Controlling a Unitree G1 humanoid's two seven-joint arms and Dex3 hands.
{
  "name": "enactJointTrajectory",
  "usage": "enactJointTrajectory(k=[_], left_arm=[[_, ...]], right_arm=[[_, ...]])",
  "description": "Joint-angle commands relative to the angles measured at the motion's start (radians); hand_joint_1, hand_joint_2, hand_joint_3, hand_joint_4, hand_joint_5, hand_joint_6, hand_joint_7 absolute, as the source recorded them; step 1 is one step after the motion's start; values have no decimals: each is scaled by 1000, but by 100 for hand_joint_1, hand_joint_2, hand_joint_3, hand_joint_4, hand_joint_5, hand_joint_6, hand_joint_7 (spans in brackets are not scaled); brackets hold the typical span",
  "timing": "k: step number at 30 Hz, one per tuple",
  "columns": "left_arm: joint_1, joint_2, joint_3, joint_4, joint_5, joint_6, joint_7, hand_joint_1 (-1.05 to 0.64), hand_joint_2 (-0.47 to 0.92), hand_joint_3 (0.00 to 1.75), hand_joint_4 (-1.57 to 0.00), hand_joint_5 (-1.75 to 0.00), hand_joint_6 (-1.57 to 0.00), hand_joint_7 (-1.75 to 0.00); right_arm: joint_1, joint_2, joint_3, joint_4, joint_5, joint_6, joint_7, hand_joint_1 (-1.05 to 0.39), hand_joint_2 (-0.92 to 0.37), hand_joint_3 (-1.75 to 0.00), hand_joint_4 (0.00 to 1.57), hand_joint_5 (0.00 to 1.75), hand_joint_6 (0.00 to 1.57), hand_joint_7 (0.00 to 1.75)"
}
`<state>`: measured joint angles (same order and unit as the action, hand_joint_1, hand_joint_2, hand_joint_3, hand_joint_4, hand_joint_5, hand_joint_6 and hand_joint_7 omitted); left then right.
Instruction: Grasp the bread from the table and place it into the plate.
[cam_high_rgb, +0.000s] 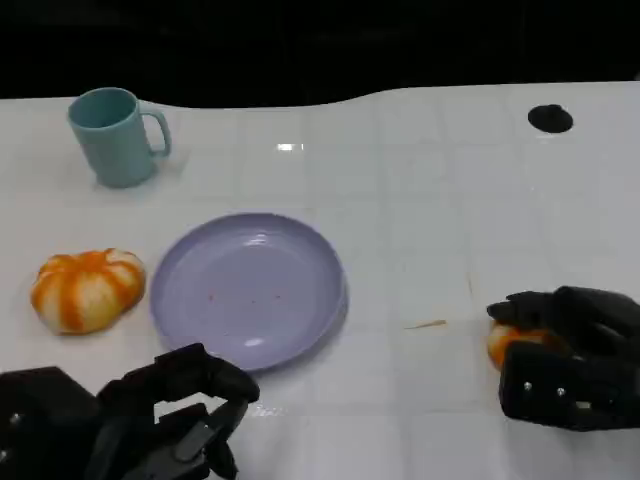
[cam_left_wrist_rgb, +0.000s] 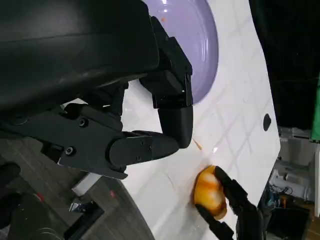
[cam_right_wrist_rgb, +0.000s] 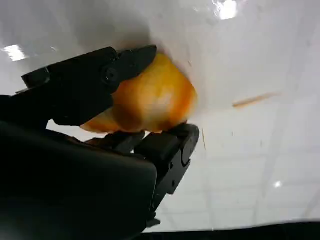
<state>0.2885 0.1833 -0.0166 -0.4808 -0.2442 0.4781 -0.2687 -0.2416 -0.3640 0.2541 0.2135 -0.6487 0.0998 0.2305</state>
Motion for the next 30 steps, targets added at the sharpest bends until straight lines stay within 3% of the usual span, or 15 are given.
enactJointTrajectory(k=[1,4,6,8,10,11,20,30], left_arm=[[7,7,6,-16,6,10,15,-35,92,48,-65,-175,-60,-132],[5,8,5,-15,8,7,13,-35,91,48,-65,-175,-60,-132],[4,8,4,-14,10,4,13,-35,91,48,-65,-175,-60,-133],[4,8,4,-13,8,0,9,-35,91,49,-66,-175,-60,-133],[3,5,7,-15,1,9,11,-34,91,50,-67,-175,-59,-134],[3,5,7,-17,2,11,12,-34,91,50,-67,-175,-59,-134],[5,9,5,-21,11,10,16,-33,91,51,-66,-175,-58,-134],[2,10,-1,-17,21,2,18,-33,90,52,-66,-175,-58,-135]], right_arm=[[-1,22,-31,35,43,-9,-92,-19,-88,0,92,71,113,10],[-1,26,-35,51,50,-41,-167,-8,-91,-3,83,127,126,14],[-1,20,-34,63,55,-80,-207,-2,-88,-14,84,142,127,27],[-4,12,-34,80,60,-125,-245,1,-60,-74,85,154,108,76],[-8,9,-36,97,67,-157,-267,0,-48,-100,86,164,99,102],[-12,5,-33,103,61,-167,-278,0,-46,-104,86,167,97,108],[-27,2,-23,146,51,-233,-332,-5,-44,-117,88,175,78,157],[-27,13,-25,184,57,-314,-426,-3,-40,-121,89,175,76,163]])
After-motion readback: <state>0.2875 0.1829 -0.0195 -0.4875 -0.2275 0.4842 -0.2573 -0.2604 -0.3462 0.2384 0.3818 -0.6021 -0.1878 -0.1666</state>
